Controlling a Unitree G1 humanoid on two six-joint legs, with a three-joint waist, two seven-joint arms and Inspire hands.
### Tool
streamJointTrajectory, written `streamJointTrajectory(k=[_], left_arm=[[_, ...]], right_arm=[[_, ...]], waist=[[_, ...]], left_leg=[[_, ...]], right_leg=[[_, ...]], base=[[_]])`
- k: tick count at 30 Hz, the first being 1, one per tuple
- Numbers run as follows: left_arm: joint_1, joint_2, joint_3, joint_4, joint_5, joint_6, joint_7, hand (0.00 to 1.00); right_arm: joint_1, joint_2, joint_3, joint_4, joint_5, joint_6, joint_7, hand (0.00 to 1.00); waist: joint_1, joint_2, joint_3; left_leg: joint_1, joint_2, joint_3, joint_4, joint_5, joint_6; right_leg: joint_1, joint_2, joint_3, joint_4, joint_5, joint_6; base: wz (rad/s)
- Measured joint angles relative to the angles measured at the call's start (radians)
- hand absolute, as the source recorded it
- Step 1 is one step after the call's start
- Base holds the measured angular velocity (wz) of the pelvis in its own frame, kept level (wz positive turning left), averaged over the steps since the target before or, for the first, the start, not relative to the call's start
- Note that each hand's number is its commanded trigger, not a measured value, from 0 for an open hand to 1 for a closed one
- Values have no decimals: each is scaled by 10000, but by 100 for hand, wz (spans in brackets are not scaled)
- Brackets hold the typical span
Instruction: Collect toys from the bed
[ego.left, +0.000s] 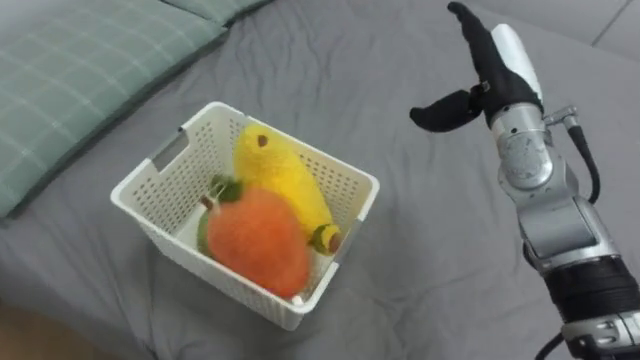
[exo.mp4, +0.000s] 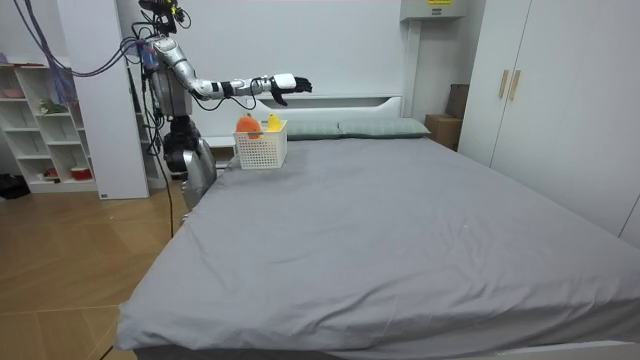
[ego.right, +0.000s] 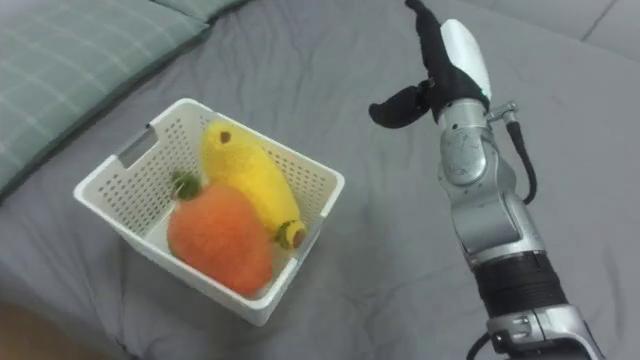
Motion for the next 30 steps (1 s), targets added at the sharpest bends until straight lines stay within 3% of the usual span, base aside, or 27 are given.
streamJointTrajectory(k=[6,8,15,18,20,26,30], left_arm=[[-26,-69,-48,37,-3,-17,0,0],[60,-76,-71,36,-4,-17,1,0],[309,-30,17,243,-94,23,-7,0],[404,-28,370,249,-10,35,-162,0],[522,23,407,407,-25,34,-133,0],[938,199,415,556,-127,42,241,0],[1086,219,421,587,-345,47,446,0]], right_arm=[[50,-71,-662,-405,-29,-61,-7,0],[231,-261,-768,-407,-32,-60,-3,0],[891,-273,-1653,-502,15,20,105,0],[1450,-273,-2258,-824,32,13,112,0],[1746,-288,-2739,-771,586,17,71,0],[2709,-297,-3172,-727,1977,5,27,0],[3759,-289,-3334,-392,2148,6,-179,0]], waist=[[-605,65,3],[-853,136,-29],[-1354,219,-86],[-1428,206,-105],[-1661,202,-103],[-2220,142,-87],[-2349,129,-78]], left_leg=[[262,137,553,-7,-185,-7],[319,170,710,-8,-240,-4],[565,315,1238,-198,-292,-51],[594,387,1448,-269,-304,-79],[735,422,1561,-269,-320,-106],[876,631,1989,-261,-421,-238],[882,729,2274,-262,-436,-299]], right_leg=[[33,122,512,3,7,-8],[23,158,689,3,10,-11],[-58,297,1232,0,42,-62],[-153,401,1442,-3,90,-112],[-28,445,1593,-22,97,-118],[-112,648,1934,-7,187,-255],[-178,709,2182,21,246,-337]], base=[[-29],[-22],[-24],[-20],[-11],[-23],[-24]])
